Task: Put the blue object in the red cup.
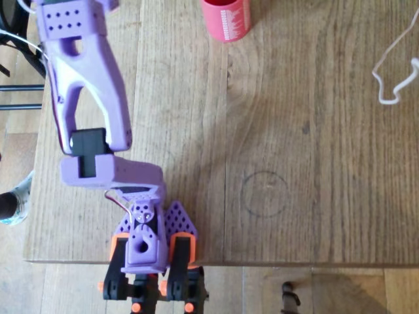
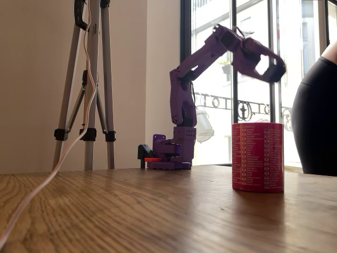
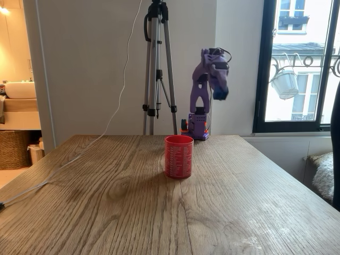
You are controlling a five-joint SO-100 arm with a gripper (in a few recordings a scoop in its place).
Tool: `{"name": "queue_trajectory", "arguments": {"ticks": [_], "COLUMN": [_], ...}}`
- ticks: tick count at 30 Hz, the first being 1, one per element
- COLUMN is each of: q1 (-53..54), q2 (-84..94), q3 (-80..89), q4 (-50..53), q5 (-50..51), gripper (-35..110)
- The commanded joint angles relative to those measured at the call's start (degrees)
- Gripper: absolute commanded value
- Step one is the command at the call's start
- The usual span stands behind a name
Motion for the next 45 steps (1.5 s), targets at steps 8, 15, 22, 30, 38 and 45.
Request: {"name": "queue_trajectory", "arguments": {"ticks": [8, 15, 22, 30, 38, 45], "q1": [13.2, 11.0, 8.7, 13.5, 17.8, 18.3], "q2": [-3.8, -6.9, -11.7, -13.1, -13.4, -13.8], "q3": [4.5, 12.2, 14.9, 16.0, 15.9, 16.1], "q4": [-15.7, -15.5, -16.5, -23.6, -29.6, -29.2], "q5": [-5.8, -6.9, -7.5, -10.5, -14.9, -16.3], "gripper": [1, 1, 1, 1, 1, 1]}}
